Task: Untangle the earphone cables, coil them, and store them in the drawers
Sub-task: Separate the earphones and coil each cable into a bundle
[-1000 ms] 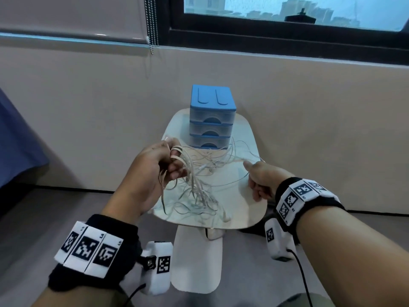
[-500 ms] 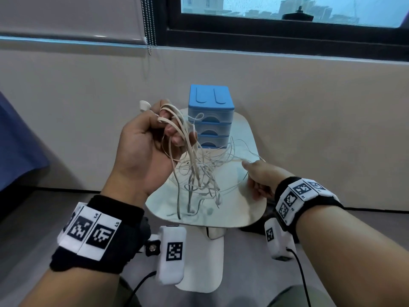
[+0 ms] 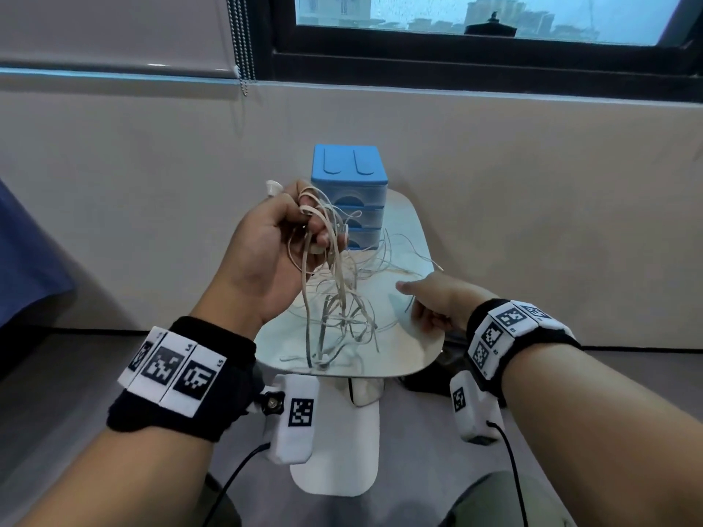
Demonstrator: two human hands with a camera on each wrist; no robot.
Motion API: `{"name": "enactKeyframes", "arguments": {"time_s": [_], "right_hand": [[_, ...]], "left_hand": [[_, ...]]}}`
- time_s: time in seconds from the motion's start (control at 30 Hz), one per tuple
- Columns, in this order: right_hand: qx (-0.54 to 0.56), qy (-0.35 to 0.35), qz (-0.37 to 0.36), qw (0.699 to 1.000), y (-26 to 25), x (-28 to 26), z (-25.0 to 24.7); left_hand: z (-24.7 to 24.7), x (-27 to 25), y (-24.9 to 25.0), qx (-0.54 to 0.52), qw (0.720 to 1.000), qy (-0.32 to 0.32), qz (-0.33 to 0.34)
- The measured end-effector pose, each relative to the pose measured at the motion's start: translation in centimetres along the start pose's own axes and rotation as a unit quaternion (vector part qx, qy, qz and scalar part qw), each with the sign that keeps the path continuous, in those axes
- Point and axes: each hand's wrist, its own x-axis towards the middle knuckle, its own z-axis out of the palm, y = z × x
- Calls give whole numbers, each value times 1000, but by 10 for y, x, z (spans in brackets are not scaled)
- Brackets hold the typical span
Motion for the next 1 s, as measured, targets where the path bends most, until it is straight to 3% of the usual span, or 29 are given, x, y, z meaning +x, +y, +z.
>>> {"name": "enactKeyframes", "arguments": {"time_s": [0.27,0.4,0.63,0.67,0.83,0.9,1.0], "right_hand": [[126,33,-9,991,3,-11,4],[207,109,-39,972,17,-12,8],[239,207,-179,932,20,-31,15],[256,177,-206,928,16,-40,17],[287,-135,-304,898,2,-83,33],[303,-195,-313,879,5,-86,41],[317,-208,-319,869,7,-89,50]], "left_hand": [[-4,1,-1,43,998,-42,7],[-4,4,-3,45,998,-38,4],[-13,3,-19,76,996,-54,-14],[-15,2,-21,71,996,-55,-18],[-20,-4,-26,68,996,-56,0],[-23,-7,-29,69,997,-47,8],[-30,-15,-36,69,997,-17,11]]}}
